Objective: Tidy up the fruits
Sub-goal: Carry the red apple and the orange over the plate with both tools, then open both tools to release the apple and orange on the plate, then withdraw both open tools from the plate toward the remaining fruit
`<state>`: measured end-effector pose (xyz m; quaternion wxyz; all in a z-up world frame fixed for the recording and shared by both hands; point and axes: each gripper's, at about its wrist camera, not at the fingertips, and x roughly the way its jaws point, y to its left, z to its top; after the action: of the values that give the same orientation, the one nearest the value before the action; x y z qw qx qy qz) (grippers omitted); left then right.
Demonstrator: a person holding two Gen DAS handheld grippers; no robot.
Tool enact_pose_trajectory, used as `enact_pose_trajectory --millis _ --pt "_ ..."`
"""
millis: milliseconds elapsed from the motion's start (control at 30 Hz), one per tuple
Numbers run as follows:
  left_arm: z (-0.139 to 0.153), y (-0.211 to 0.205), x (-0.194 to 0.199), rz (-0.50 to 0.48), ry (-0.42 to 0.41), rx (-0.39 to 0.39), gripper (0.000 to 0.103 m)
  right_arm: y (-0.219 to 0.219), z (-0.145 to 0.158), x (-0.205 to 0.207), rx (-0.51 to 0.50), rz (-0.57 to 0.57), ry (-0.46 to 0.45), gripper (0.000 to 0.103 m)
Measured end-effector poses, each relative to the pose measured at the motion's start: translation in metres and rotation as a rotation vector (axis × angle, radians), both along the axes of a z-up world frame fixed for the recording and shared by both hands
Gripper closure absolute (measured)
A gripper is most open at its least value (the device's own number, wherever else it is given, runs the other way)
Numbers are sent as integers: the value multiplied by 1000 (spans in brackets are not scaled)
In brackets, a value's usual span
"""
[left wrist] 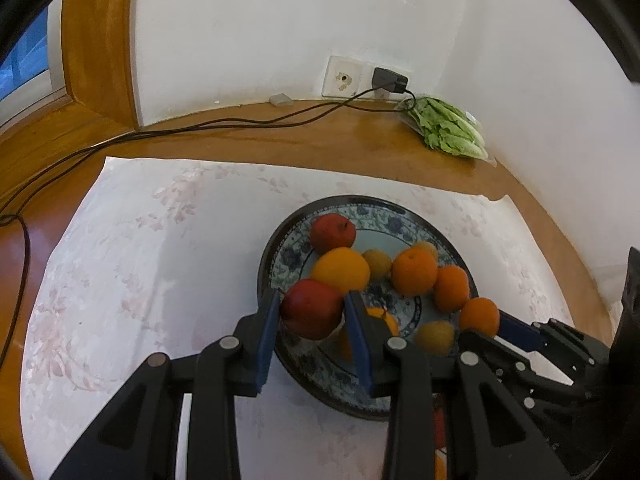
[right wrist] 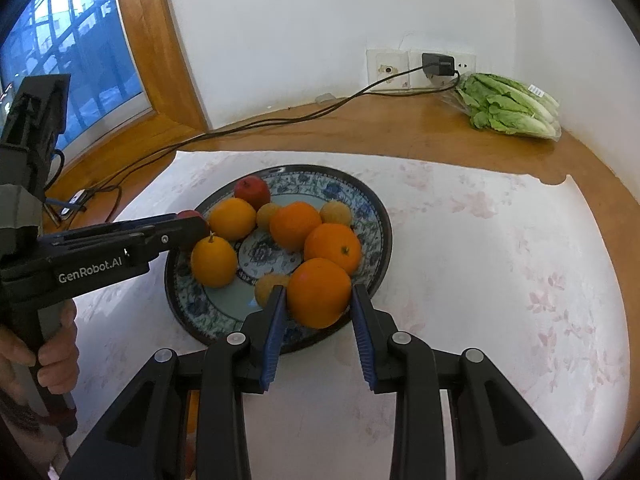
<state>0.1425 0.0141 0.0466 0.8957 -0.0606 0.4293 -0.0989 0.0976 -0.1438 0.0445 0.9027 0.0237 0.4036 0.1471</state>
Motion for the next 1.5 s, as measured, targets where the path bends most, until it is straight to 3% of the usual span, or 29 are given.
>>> enact_pose_trajectory --millis 533,767,1033,1300,1500 --pt "-7 -4 6 -7 10 5 68 4 -4 2 13 7 -19 70" --pt "0 -6 -5 -25 -3 8 51 2 1 -4 26 -2 -29 65" --pt "8 -12 -28 -37 29 2 51 -7 15 -21 53 -12 -33 63" --pt "10 -17 -51 -52 64 9 51 -6 19 -46 4 -24 -17 62" --pt "8 -14 -64 -37 87 16 51 -7 20 -63 47 -26 -13 62"
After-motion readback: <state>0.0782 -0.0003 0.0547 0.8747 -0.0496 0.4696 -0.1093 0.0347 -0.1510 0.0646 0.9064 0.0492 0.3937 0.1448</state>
